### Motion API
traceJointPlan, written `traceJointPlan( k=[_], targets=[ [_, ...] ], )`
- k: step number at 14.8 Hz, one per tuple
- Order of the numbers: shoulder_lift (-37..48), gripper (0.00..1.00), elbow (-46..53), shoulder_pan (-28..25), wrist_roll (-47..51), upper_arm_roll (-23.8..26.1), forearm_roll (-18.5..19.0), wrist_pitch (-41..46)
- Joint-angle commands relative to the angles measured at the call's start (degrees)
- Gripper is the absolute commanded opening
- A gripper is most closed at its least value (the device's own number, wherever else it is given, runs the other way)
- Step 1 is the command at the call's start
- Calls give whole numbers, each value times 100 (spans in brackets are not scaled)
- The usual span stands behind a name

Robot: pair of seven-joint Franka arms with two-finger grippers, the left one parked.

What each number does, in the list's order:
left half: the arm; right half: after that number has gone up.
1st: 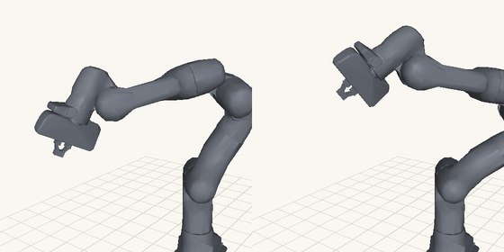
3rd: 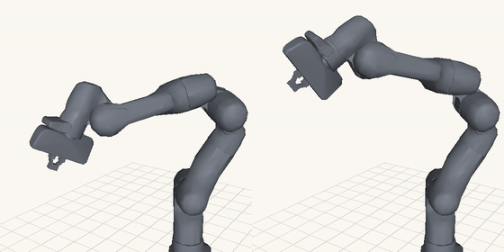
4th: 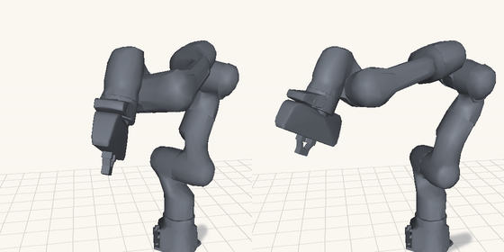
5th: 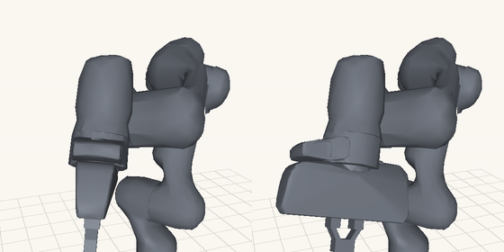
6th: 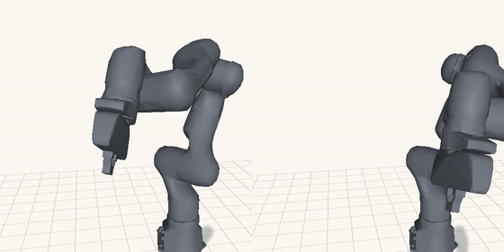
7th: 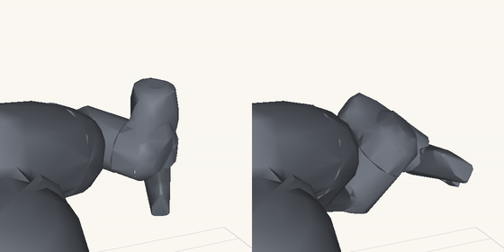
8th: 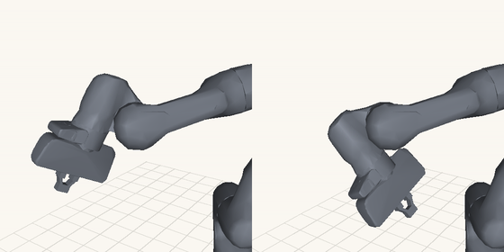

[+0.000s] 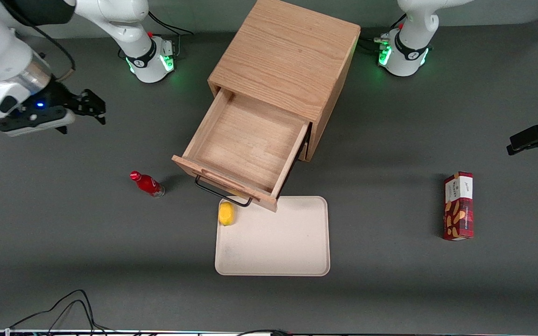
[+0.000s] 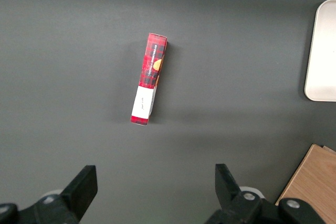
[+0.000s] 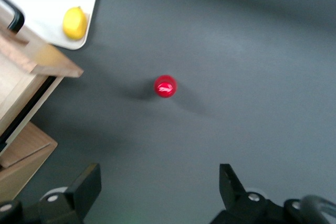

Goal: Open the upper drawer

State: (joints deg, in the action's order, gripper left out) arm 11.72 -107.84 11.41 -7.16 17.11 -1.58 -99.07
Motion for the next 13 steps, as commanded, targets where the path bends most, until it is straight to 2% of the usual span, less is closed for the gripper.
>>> traceJointPlan(
  k=[1, 4, 5, 7, 8, 13],
  targets=[
    [-310, 100, 526, 212, 101, 3, -254, 125],
    [-740, 100, 1027, 204, 145, -67, -307, 448],
    [-820, 100, 1098, 29, 145, -337, -299, 572],
    [-838, 100, 1142, -1441, 145, -1843, -307, 783],
    [-829, 100, 1151, -1997, 154, -2373, -307, 819],
    [-803, 100, 1160, -2038, 154, -2396, -307, 1012]
  ],
)
